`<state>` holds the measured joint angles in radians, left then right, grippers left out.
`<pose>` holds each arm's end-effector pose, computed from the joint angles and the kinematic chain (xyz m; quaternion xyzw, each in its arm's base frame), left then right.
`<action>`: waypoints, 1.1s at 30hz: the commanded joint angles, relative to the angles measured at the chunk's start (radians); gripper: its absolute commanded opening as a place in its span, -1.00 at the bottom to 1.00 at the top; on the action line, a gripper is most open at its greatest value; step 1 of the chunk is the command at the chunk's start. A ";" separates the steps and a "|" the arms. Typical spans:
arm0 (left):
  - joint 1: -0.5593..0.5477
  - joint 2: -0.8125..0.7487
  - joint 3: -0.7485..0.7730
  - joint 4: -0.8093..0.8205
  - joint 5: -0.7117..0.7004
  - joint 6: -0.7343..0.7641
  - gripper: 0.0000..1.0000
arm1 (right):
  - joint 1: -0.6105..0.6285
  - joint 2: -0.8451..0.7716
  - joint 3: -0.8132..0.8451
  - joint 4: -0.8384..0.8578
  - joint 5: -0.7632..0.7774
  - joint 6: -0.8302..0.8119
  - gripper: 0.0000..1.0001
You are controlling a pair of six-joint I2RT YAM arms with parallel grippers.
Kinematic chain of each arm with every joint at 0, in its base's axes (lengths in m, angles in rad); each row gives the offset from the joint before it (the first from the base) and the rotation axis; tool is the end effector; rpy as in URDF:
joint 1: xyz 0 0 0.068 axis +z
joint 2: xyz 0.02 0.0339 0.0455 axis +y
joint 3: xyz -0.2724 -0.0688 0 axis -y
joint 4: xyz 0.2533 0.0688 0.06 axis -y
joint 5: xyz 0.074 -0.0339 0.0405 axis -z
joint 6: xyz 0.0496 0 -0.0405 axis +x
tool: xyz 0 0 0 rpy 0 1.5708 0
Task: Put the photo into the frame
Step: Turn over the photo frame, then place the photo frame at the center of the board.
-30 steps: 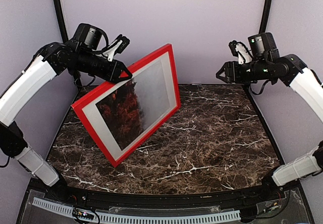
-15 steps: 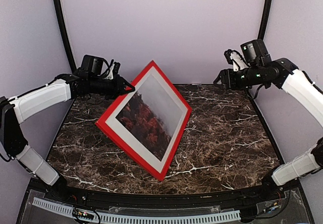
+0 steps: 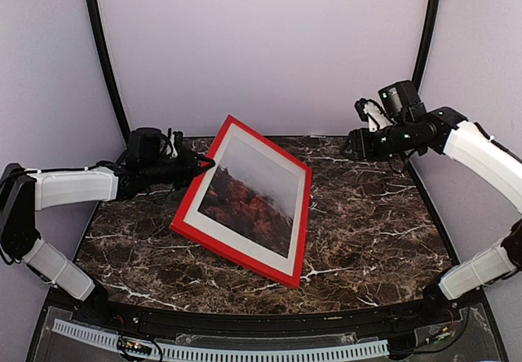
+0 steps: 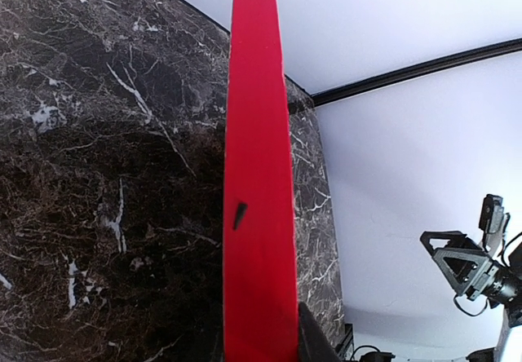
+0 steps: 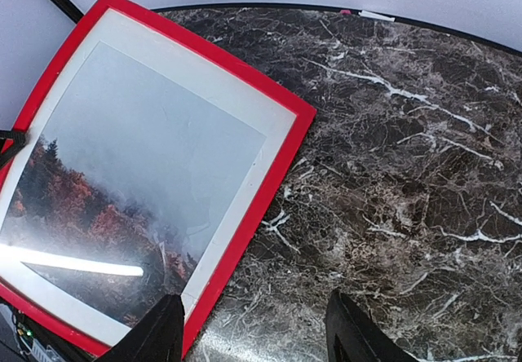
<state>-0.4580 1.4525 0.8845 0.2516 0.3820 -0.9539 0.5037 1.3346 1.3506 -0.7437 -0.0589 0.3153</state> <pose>0.3037 -0.1703 0.2610 -0.0871 0.7980 -0.4908 0.3388 0.2620 0.1477 0.3602 -0.0978 0.9069 0.1875 0.3645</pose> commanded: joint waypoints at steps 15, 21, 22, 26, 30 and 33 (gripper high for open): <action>0.004 0.105 -0.318 0.534 0.138 -0.162 0.43 | -0.005 0.045 -0.107 0.114 -0.063 0.026 0.20; 0.004 0.147 -0.364 0.533 0.157 -0.147 0.55 | -0.005 0.049 -0.148 0.128 -0.066 0.030 0.20; 0.004 0.151 -0.368 0.512 0.159 -0.142 0.55 | -0.005 0.049 -0.154 0.130 -0.067 0.030 0.20; 0.002 0.159 -0.387 0.449 0.149 -0.106 0.58 | -0.006 0.045 -0.180 0.137 -0.065 0.032 0.20; 0.002 0.169 -0.403 0.388 0.132 -0.056 0.63 | -0.005 0.045 -0.193 0.141 -0.065 0.033 0.20; 0.002 0.168 -0.403 0.311 0.095 -0.014 0.69 | -0.005 0.046 -0.195 0.142 -0.066 0.033 0.20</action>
<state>-0.4526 1.6291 0.4923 0.6388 0.5003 -1.0428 0.5030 1.3808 1.1675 -0.6418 -0.1162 0.3393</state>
